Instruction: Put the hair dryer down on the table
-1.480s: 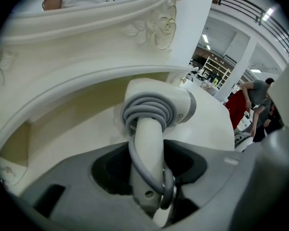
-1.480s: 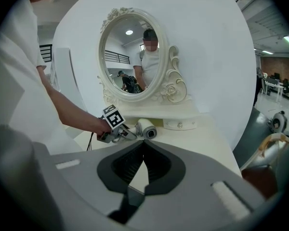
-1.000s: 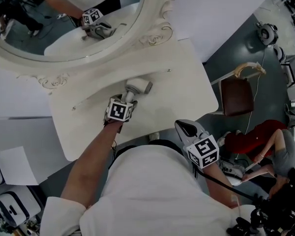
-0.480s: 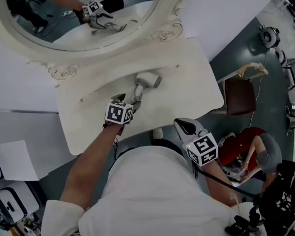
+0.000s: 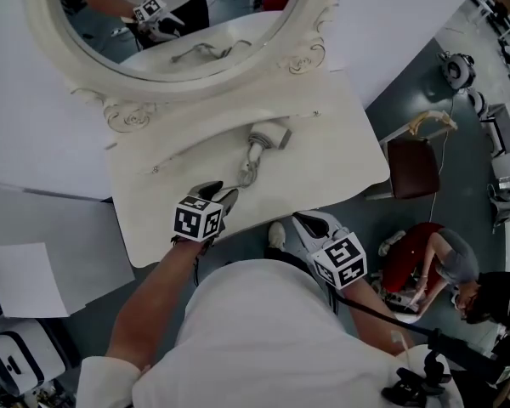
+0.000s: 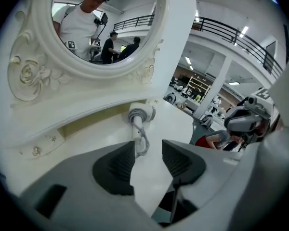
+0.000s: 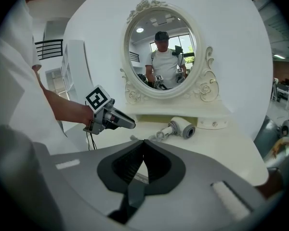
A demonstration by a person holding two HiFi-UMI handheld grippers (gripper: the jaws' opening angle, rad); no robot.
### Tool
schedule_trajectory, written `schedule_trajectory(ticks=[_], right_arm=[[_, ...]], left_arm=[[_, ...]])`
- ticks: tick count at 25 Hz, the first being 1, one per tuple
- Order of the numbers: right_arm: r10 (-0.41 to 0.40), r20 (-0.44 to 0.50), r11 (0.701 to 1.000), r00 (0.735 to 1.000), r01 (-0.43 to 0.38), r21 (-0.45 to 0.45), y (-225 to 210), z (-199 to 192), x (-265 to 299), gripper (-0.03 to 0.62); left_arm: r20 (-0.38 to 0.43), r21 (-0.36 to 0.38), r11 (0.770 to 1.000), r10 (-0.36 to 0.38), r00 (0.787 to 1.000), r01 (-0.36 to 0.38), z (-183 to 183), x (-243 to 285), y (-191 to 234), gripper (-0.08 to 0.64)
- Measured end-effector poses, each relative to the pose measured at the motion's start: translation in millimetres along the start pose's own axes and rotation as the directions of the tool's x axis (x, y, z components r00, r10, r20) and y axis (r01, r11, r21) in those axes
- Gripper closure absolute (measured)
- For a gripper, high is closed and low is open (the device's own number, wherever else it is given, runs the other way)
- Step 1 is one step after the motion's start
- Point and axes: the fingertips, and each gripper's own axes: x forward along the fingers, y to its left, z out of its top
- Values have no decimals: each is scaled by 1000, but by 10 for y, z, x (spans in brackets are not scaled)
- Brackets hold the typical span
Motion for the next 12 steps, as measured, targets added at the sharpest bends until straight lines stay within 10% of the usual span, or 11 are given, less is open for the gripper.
schedule_trajectory(ticks=[6, 12], right_arm=[[-2, 0, 1000, 1000, 2, -17, 466, 16, 93, 592], [-4, -2, 1000, 1000, 4, -23, 938, -31, 147, 592]], left_arm=[[63, -8, 999, -37, 997, 38, -198, -635, -69, 554], [87, -25, 993, -116, 989, 118, -511, -1225, -199, 558]])
